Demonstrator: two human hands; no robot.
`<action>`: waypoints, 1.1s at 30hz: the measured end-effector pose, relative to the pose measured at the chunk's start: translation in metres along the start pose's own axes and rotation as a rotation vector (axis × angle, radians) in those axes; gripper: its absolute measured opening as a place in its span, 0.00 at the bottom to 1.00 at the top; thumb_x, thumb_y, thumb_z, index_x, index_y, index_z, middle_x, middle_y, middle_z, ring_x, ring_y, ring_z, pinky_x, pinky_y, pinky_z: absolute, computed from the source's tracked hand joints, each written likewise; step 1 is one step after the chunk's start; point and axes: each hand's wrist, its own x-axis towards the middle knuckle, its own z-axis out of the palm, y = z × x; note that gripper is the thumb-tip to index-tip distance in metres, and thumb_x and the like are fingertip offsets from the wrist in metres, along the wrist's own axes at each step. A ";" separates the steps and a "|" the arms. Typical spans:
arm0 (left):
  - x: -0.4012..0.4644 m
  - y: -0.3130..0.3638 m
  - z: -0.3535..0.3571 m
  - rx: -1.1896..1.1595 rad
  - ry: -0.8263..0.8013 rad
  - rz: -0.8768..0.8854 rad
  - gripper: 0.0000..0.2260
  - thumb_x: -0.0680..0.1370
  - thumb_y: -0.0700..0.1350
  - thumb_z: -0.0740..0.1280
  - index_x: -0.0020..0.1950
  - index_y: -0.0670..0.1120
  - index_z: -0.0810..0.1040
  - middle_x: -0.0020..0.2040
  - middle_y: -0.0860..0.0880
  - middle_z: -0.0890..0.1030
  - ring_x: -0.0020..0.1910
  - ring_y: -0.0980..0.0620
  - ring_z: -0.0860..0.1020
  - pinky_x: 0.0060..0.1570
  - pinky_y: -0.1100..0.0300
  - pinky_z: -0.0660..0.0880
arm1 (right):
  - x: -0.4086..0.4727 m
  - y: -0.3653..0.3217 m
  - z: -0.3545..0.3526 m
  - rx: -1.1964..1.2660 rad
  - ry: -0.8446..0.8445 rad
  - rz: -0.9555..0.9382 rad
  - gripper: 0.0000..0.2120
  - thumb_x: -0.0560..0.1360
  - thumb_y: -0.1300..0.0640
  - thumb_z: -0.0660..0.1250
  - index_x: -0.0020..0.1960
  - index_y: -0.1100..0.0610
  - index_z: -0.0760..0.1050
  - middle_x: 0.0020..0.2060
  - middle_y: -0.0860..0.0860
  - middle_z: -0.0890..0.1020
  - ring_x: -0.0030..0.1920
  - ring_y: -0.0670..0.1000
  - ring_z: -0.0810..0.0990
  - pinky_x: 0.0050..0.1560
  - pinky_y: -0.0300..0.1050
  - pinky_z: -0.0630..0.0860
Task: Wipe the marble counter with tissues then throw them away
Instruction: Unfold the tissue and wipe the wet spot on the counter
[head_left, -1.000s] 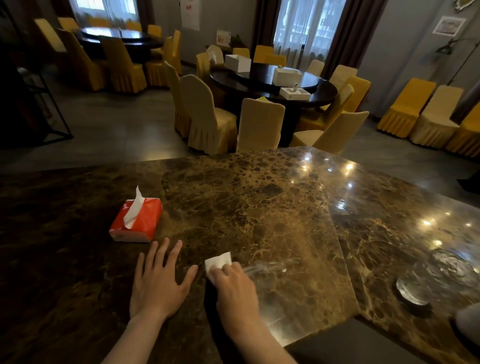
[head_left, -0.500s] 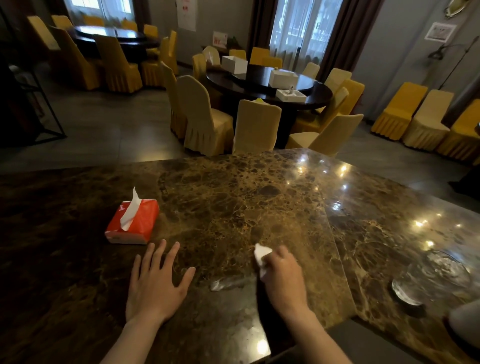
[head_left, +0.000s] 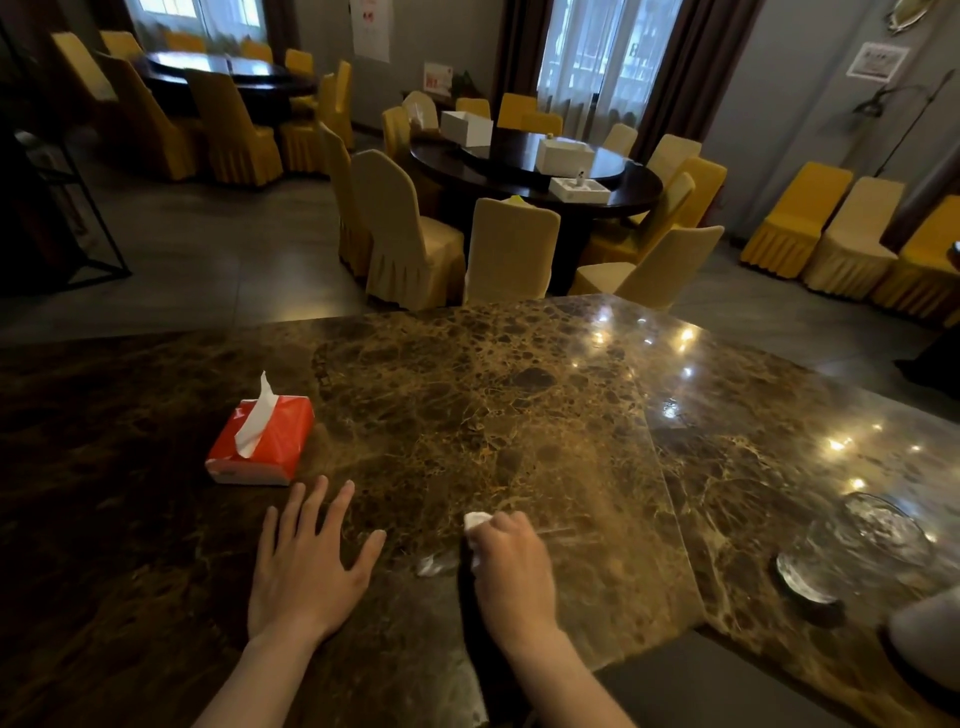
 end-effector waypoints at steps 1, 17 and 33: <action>0.000 0.000 -0.001 0.002 -0.006 0.004 0.38 0.76 0.74 0.40 0.83 0.59 0.49 0.85 0.51 0.49 0.83 0.51 0.41 0.81 0.47 0.40 | -0.002 -0.012 0.005 0.013 -0.033 -0.044 0.05 0.75 0.61 0.72 0.48 0.52 0.84 0.43 0.46 0.82 0.45 0.48 0.74 0.39 0.39 0.69; 0.001 -0.002 0.001 -0.007 0.000 0.003 0.38 0.76 0.74 0.40 0.83 0.59 0.49 0.85 0.51 0.50 0.83 0.51 0.41 0.81 0.47 0.41 | -0.007 -0.003 0.003 -0.073 -0.037 -0.108 0.07 0.78 0.59 0.69 0.54 0.54 0.83 0.48 0.47 0.83 0.49 0.50 0.75 0.38 0.44 0.75; 0.001 -0.006 0.001 -0.057 0.015 0.009 0.36 0.78 0.73 0.46 0.83 0.59 0.52 0.85 0.52 0.51 0.83 0.51 0.43 0.81 0.47 0.41 | 0.005 0.005 -0.049 0.853 -0.118 0.559 0.19 0.74 0.74 0.68 0.47 0.51 0.87 0.47 0.52 0.86 0.49 0.52 0.85 0.46 0.46 0.84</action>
